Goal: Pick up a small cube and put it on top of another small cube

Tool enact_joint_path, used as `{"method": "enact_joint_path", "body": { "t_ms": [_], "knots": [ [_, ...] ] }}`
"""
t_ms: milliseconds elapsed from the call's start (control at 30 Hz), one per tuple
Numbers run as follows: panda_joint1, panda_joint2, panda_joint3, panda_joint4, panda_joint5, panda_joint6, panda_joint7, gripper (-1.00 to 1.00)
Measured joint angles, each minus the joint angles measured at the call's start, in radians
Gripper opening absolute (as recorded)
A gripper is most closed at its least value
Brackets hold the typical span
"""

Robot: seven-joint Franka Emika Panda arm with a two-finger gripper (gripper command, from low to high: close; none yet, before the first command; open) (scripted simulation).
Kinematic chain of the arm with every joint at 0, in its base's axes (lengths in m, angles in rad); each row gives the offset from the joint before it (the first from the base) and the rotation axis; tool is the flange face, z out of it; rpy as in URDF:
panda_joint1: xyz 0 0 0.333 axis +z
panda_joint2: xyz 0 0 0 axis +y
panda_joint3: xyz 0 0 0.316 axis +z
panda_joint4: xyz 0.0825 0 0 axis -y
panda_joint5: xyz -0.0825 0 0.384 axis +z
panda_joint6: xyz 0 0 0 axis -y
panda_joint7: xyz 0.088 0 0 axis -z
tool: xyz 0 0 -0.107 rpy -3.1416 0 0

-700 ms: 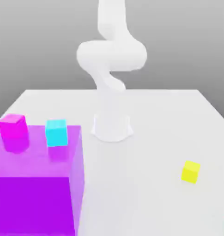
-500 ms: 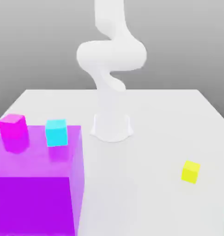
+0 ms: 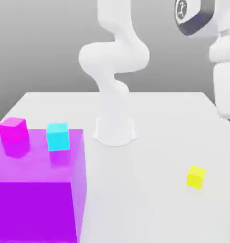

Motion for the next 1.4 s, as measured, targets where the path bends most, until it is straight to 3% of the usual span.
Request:
{"method": "enact_joint_path", "body": {
  "t_ms": [300,433,467,700,833,1033,1167,1400],
  "knots": [
    [0.084,0.332,0.062,0.042,-0.097,0.069,-0.155,0.0],
    [0.118,0.478,0.043,0.07,-0.142,0.156,-0.153,0.0],
    [0.125,0.511,0.035,0.077,-0.151,0.18,-0.148,-1.0],
    [0.127,0.517,0.033,0.079,-0.152,0.183,-0.148,-1.0],
    [0.108,0.397,0.06,0.049,-0.118,0.094,-0.175,-1.0],
    [0.113,0.2,0.079,-0.149,-0.175,0.097,-0.261,-1.0],
    [0.107,0.067,0.108,-0.295,-0.158,0.118,-0.366,-1.0],
    [0.175,-0.154,0.125,-0.552,0.049,0.161,-0.681,-1.0]
  ]
}}
